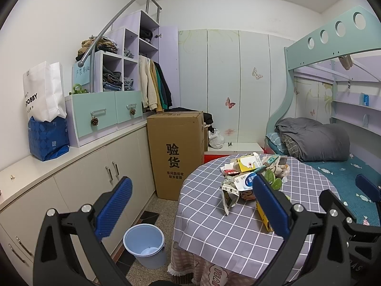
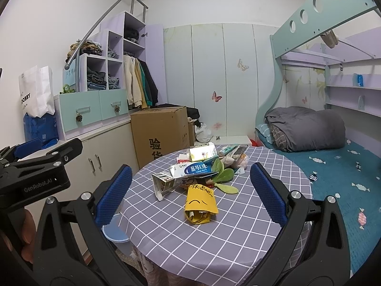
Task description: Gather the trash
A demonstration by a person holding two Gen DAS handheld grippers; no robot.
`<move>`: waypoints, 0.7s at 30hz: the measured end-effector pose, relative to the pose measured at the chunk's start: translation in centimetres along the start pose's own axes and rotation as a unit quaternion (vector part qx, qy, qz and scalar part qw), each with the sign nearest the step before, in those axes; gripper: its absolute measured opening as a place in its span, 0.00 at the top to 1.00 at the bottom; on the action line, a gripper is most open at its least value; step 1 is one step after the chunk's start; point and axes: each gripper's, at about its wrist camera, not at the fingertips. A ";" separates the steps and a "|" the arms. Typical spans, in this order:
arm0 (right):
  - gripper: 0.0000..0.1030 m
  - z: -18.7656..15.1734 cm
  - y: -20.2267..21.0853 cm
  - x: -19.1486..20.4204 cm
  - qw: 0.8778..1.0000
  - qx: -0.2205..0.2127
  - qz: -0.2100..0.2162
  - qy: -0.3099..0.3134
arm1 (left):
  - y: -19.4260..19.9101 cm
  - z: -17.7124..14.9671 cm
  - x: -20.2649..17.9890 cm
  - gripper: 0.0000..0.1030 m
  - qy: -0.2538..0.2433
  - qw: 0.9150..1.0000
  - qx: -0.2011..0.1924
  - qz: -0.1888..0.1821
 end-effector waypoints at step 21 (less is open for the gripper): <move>0.06 -0.6 -0.3 -0.5 1.000 0.010 0.005 -0.008 | -0.4 -0.9 -0.2 0.04 -0.002 1.000 0.008 0.001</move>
Point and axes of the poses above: each gripper's, at about its wrist camera, not at the fingertips, and y roughly against the way its jaws point, x to its left, z to its top, and after that the axes turned 3 degrees about -y, right-handed
